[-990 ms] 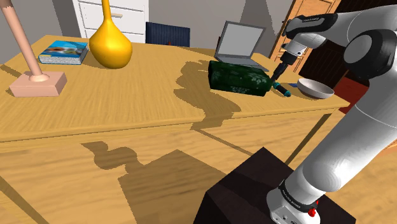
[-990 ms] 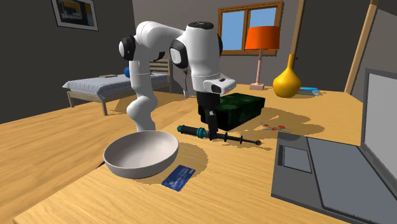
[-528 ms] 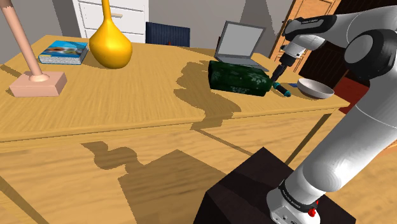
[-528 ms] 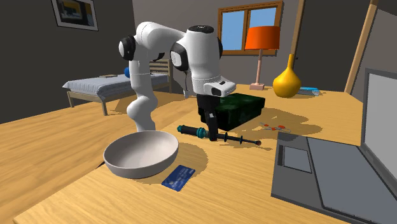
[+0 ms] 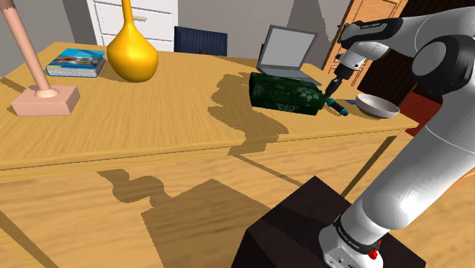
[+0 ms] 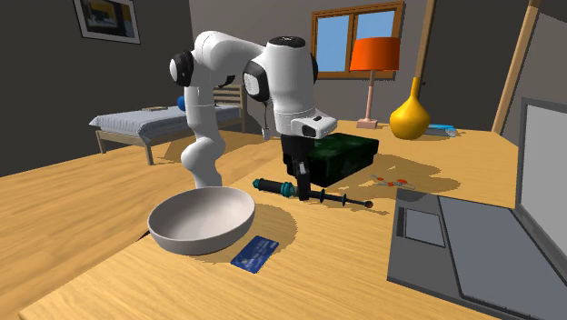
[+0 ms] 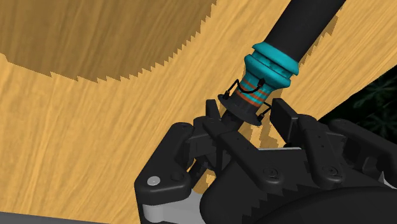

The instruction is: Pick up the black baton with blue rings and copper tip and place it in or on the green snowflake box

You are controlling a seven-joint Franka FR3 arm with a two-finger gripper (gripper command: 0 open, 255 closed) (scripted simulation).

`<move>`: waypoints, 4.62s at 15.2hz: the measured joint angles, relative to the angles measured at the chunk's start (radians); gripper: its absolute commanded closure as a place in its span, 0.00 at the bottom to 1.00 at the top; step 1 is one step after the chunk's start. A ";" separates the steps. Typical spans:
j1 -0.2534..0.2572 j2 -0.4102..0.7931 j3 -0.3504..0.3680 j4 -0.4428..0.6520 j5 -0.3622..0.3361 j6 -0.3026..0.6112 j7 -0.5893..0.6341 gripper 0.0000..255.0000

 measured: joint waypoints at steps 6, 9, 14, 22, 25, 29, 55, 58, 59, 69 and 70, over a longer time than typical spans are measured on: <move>0.000 -0.001 0.000 0.013 -0.001 -0.014 0.003 1.00; 0.000 -0.001 0.000 0.053 -0.003 -0.052 0.010 1.00; 0.000 -0.004 0.000 0.117 -0.006 -0.117 0.025 1.00; -0.008 0.019 -0.008 0.247 0.008 -0.231 0.031 1.00; -0.012 0.030 -0.011 0.292 0.015 -0.270 0.032 1.00; -0.023 0.058 -0.018 0.377 0.035 -0.336 0.030 1.00; 0.210 -0.133 0.246 0.304 -0.066 -0.320 0.525 1.00; 0.233 -0.152 0.284 0.279 -0.073 -0.303 0.584 1.00; 0.236 -0.159 0.289 0.261 -0.076 -0.290 0.590 1.00; 0.236 -0.207 0.304 0.079 -0.096 -0.149 0.591 1.00; 0.236 -0.214 0.306 0.059 -0.099 -0.135 0.593 1.00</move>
